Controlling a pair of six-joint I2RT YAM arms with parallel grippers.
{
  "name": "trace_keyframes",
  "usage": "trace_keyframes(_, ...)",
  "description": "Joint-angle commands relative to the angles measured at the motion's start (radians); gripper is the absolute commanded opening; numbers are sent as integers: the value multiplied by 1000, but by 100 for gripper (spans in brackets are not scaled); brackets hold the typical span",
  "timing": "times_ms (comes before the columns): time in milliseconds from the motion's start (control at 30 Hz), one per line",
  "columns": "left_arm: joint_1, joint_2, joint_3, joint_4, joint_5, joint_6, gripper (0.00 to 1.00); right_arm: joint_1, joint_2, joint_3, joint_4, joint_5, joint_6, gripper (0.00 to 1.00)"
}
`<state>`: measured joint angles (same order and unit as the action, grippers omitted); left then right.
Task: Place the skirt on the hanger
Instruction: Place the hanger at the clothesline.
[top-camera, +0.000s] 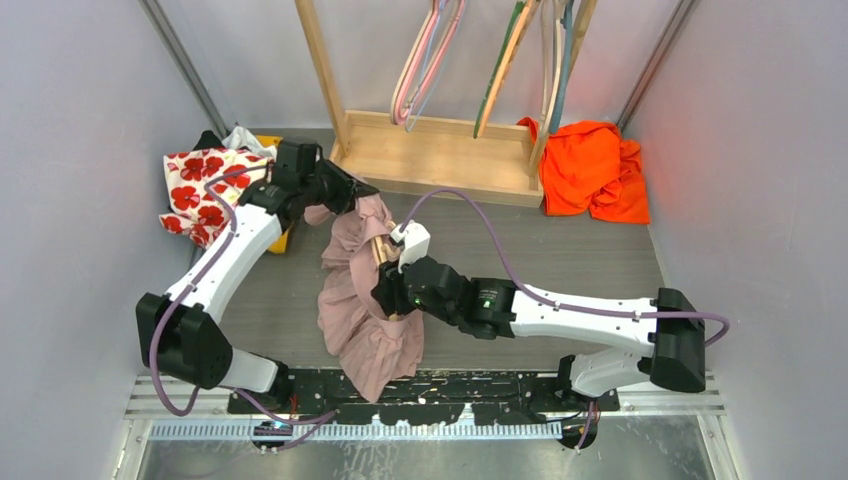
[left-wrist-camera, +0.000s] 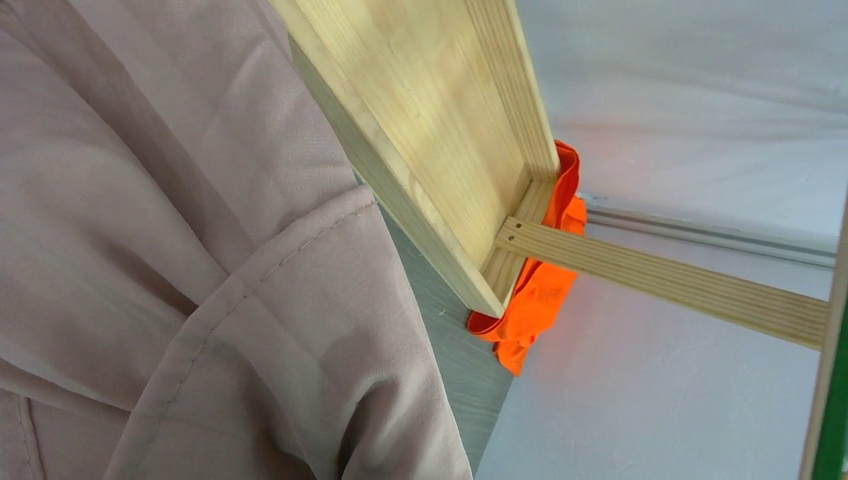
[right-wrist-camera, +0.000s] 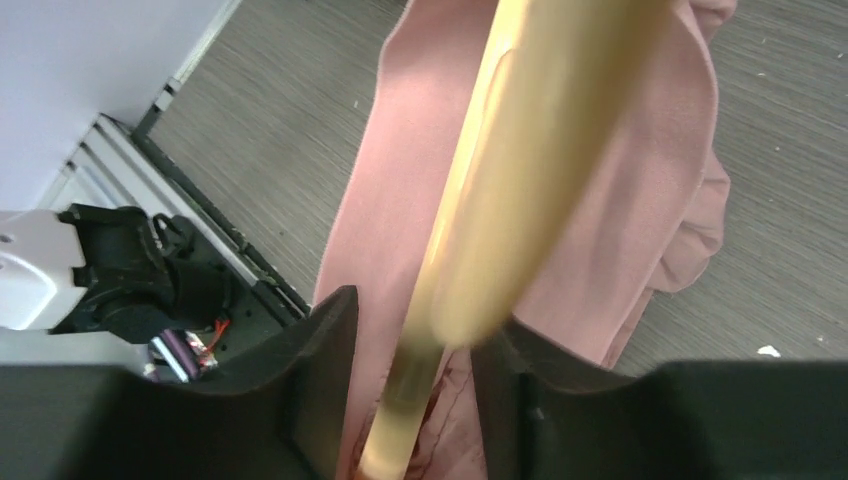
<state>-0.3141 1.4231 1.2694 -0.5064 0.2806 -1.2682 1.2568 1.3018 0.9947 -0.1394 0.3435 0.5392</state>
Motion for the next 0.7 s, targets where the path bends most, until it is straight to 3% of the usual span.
trace_keyframes(0, 5, -80, 6, 70, 8, -29, 0, 4, 20, 87, 22, 53, 9, 35)
trace_keyframes(67, 6, -85, 14, 69, 11, -22, 0, 4, 14, 96, 22, 49, -5, 12)
trace_keyframes(133, 11, -83, 49, 28, 11, 8, 4, 4, -9, 112, 7, 47, -23, 2)
trace_keyframes(333, 52, -91, 157, -61, 12, 170, 39, 4, -80, 250, -193, 23, -86, 1)
trace_keyframes(400, 75, -110, 168, -2, 64, 213, 61, 2, -86, 319, -267, 14, -105, 1)
trace_keyframes(433, 93, -121, 179, 15, 75, 235, 81, 2, -81, 361, -310, 9, -115, 1)
trace_keyframes(467, 106, -125, 201, 11, 74, 257, 91, 1, -76, 400, -342, 4, -124, 1)
trace_keyframes(667, 162, -161, 375, -150, -1, 428, 98, -44, 4, 681, -511, 6, -183, 1)
